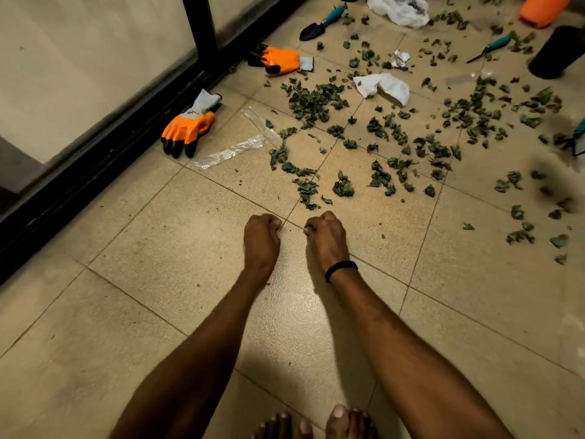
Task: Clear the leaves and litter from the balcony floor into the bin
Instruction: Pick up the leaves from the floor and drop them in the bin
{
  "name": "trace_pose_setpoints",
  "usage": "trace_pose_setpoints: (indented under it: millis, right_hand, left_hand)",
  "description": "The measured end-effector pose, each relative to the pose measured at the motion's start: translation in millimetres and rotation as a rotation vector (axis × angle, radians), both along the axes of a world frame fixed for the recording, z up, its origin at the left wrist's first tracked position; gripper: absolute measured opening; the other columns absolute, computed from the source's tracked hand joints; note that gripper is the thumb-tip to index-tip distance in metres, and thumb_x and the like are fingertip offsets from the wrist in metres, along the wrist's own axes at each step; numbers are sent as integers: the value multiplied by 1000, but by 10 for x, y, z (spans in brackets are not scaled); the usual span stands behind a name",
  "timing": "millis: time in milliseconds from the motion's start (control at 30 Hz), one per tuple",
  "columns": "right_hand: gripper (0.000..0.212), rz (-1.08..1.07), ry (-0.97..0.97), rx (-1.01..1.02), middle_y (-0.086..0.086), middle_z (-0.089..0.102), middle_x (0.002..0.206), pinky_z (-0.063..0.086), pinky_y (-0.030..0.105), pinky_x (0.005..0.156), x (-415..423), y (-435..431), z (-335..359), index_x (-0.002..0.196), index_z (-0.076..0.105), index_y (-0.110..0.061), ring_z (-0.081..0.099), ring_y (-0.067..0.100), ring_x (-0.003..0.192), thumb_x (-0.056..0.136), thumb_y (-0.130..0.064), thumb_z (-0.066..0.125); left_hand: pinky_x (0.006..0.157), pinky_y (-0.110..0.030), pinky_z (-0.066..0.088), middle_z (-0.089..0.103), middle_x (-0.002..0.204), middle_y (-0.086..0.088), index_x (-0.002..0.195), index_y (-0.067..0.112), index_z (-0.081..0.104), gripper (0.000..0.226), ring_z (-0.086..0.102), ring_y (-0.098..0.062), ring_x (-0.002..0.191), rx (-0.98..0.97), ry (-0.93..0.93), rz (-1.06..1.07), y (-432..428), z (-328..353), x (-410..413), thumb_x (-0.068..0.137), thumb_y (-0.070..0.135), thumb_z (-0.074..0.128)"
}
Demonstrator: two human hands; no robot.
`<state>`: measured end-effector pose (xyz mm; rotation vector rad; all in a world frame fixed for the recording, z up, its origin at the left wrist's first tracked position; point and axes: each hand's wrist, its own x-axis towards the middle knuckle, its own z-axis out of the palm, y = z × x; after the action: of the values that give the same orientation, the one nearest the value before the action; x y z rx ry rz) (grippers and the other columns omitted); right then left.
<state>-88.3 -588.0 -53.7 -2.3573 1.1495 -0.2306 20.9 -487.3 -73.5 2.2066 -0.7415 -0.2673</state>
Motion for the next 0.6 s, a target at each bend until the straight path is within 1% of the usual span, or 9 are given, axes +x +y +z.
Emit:
trace_pose_setpoints:
  millis: [33, 100, 167, 233, 267, 367, 433, 500, 600]
  right_hand:
    - [15, -3, -10, -20, 14, 58, 99, 45, 32, 79, 18, 18, 7, 97, 71, -4, 58, 29, 94, 94, -8, 57]
    - [13, -70, -65, 32, 7, 63, 94, 48, 30, 77, 43, 5, 44, 92, 71, -8, 59, 22, 88, 91, -6, 58]
    - [7, -228, -163, 236, 2, 69, 88, 51, 26, 76, 26, -59, 75, 87, 70, -12, 63, 16, 84, 87, -8, 64]
    - [7, -408, -298, 515, 1, 71, 86, 56, 28, 77, -6, -135, 100, 87, 70, -14, 66, 14, 81, 83, -8, 70]
    - [9, -484, -409, 683, 5, 72, 87, 59, 32, 76, -22, -167, 123, 88, 68, -12, 67, 16, 79, 84, -4, 70]
    - [15, -621, -825, 1132, 12, 67, 81, 59, 28, 63, -13, -199, 266, 92, 61, -4, 65, 19, 70, 87, 10, 62]
    - [19, -660, -1033, 1305, 14, 63, 84, 57, 25, 63, -1, -230, 331, 90, 57, -2, 62, 21, 74, 85, 16, 52]
    - [16, -591, -1155, 1415, 14, 59, 82, 53, 25, 59, -12, -247, 364, 82, 55, -2, 57, 23, 74, 76, 9, 45]
    - [10, -487, -1223, 1510, 9, 53, 72, 37, 24, 48, -33, -272, 397, 72, 54, -8, 48, 21, 64, 66, -13, 49]
  left_hand:
    - [71, -26, 41, 67, 90, -4, 97, 12, 70, 19, 59, -16, 83, -61, 142, 65, -19, 46, 28, 102, 18, 53]
    - [64, -26, 43, 59, 77, 2, 90, 14, 64, 22, 52, -11, 71, -265, 568, 240, -71, 168, 127, 104, 25, 52]
    - [58, -25, 42, 51, 72, -1, 85, 10, 60, 21, 45, -11, 63, -526, 1010, 388, -115, 291, 254, 104, 19, 53]
    - [59, -20, 47, 56, 83, -6, 93, 5, 59, 13, 50, -11, 67, -773, 1350, 426, -112, 372, 351, 103, 8, 51]
    - [62, -19, 49, 58, 90, -10, 98, 3, 58, 10, 53, -12, 71, -853, 1462, 414, -94, 385, 382, 102, 4, 49]
    - [73, -21, 53, 61, 98, -16, 96, 2, 54, 17, 57, -16, 78, -967, 1616, 305, -26, 426, 390, 97, -7, 39]
    - [75, -21, 52, 62, 97, -17, 91, 3, 55, 17, 58, -17, 78, -955, 1605, 229, 6, 456, 371, 90, -8, 42]
    - [72, -22, 48, 61, 92, -17, 86, 4, 55, 14, 57, -18, 76, -940, 1581, 167, 36, 462, 355, 77, -2, 46]
    - [56, -24, 35, 54, 78, -11, 74, 8, 49, 15, 45, -17, 64, -936, 1578, 170, 52, 426, 385, 62, 13, 41]
